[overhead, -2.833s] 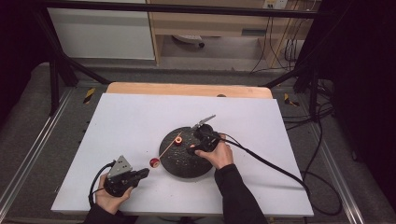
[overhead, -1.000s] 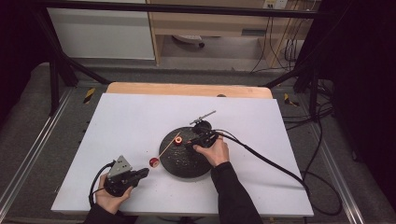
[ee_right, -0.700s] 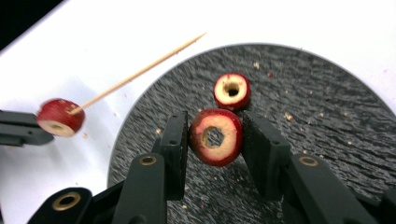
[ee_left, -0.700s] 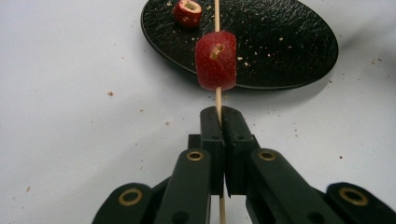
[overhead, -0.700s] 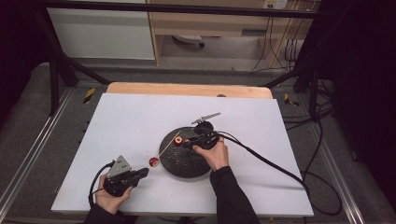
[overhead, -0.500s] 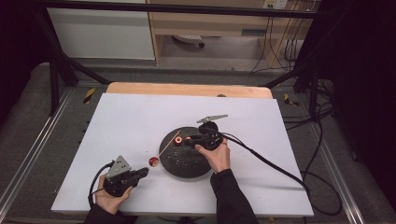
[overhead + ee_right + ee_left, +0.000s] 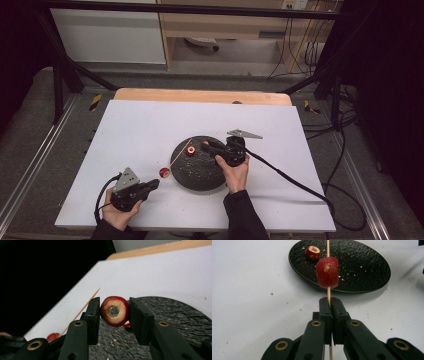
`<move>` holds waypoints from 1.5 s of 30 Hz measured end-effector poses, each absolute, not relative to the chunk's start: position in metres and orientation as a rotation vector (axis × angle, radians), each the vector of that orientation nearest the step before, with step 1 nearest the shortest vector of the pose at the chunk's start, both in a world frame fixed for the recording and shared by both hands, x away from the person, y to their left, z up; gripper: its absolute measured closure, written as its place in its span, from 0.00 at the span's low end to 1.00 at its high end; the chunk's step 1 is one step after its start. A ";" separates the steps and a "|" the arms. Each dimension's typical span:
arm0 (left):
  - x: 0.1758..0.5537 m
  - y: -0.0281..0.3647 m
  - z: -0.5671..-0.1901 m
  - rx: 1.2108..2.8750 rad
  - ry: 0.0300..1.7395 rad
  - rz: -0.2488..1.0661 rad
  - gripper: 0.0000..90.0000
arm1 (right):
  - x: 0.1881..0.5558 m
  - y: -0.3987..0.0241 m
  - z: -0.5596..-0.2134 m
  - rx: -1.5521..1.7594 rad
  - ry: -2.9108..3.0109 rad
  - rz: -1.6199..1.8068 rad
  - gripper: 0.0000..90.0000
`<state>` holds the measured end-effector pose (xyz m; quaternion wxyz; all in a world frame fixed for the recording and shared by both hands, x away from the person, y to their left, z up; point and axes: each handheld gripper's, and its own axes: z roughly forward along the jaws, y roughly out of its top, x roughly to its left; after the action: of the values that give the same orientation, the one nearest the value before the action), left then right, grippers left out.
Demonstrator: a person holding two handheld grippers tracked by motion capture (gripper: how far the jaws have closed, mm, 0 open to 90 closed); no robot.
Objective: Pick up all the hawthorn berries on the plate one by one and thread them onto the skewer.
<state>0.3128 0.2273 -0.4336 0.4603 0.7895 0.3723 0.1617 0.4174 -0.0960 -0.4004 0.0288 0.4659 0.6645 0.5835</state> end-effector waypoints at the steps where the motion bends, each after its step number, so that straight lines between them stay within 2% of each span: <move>1: 0.312 0.227 -0.434 1.942 0.916 0.400 0.97 | 0.416 -0.097 -0.402 1.446 2.019 1.835 0.70; 23: 0.304 0.217 -0.434 1.929 0.889 0.402 0.97 | 0.392 -0.091 -0.427 1.505 1.525 2.183 0.70; 45: 0.302 0.193 -0.438 1.893 0.908 0.350 0.97 | 0.415 -0.088 -0.430 1.577 1.418 2.232 0.70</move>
<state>0.3016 0.1932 -0.4377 0.4851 0.7777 0.3732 0.1438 0.4152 -0.0884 -0.4301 0.0314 0.5118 0.4605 0.7246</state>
